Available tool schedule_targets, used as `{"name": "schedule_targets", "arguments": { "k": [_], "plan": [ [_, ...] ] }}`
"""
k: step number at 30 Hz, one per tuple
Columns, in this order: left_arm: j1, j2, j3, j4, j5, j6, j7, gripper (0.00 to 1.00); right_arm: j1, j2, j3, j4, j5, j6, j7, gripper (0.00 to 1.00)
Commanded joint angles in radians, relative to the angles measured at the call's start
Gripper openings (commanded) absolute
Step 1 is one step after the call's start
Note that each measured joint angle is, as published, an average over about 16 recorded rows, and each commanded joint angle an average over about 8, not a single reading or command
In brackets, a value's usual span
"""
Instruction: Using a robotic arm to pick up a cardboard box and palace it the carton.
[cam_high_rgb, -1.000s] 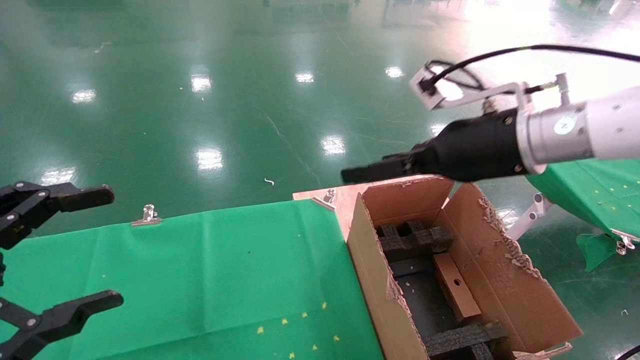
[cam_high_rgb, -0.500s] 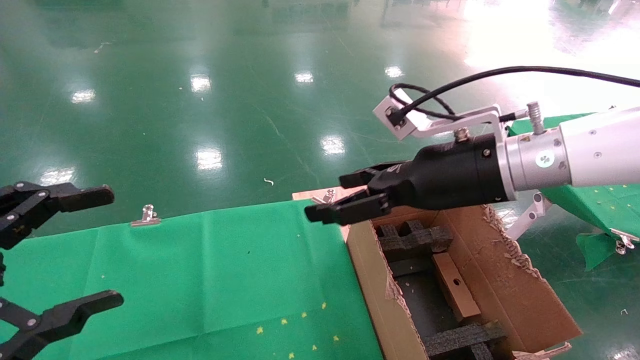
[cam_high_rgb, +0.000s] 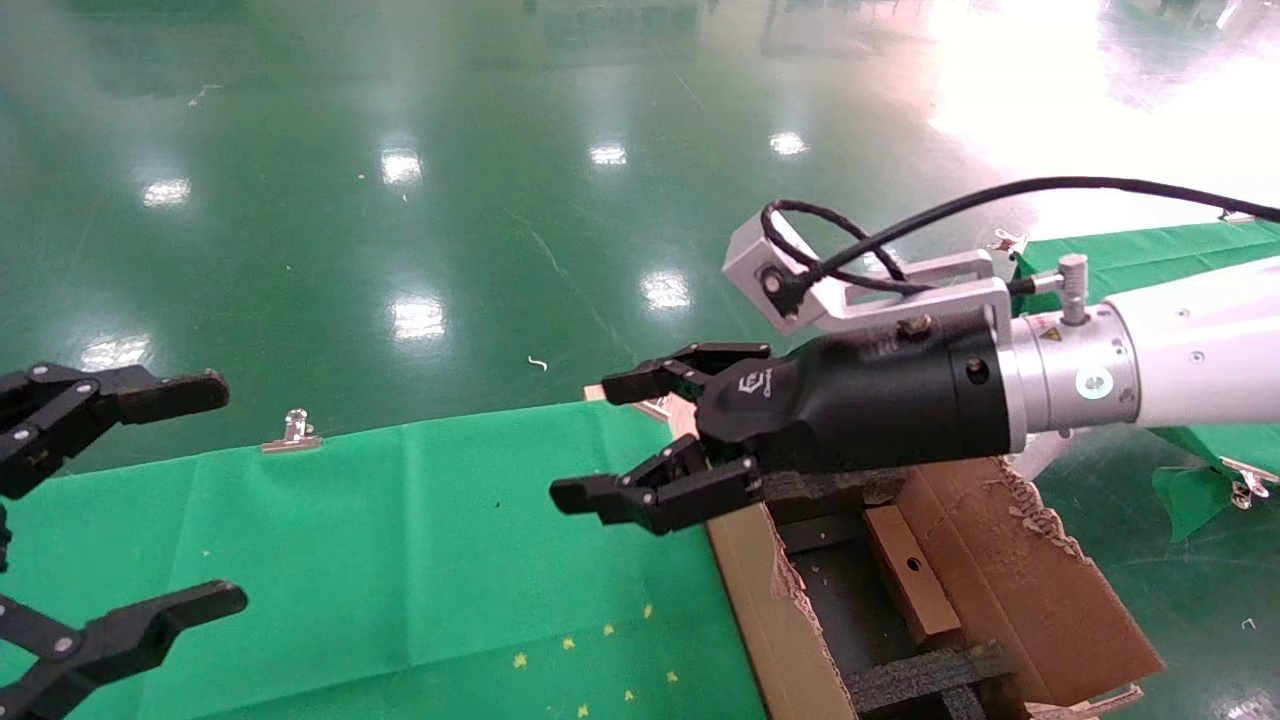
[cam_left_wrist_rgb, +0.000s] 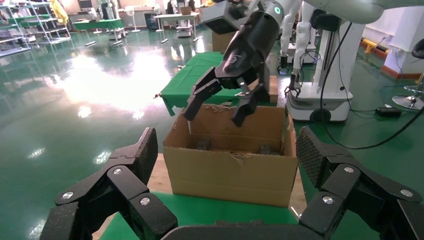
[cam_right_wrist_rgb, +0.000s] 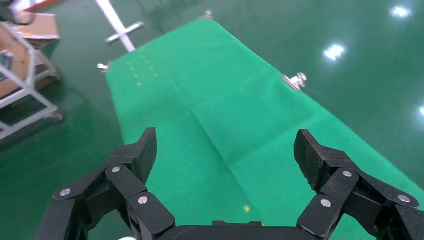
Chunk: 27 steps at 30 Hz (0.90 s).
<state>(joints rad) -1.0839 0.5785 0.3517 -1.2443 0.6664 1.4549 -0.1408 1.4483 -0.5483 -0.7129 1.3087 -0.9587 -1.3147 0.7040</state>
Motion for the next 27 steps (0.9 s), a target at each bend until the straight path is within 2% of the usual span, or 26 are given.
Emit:
{"name": "schedule_targets", "arguments": {
  "k": [1,19,27],
  "plan": [
    [0.000,0.000,0.000,0.000,0.000,0.000,0.000,1.00,-0.031,-0.005,0.036,-0.002,0.019,-0.015,-0.043,1.00],
    [0.000,0.000,0.000,0.000,0.000,0.000,0.000,1.00,-0.314,-0.053,0.364,-0.021,0.191,-0.152,-0.433,1.00],
    [0.000,0.000,0.000,0.000,0.000,0.000,0.000,1.00,-0.391,-0.066,0.454,-0.026,0.239,-0.189,-0.531,1.00]
  ]
}}
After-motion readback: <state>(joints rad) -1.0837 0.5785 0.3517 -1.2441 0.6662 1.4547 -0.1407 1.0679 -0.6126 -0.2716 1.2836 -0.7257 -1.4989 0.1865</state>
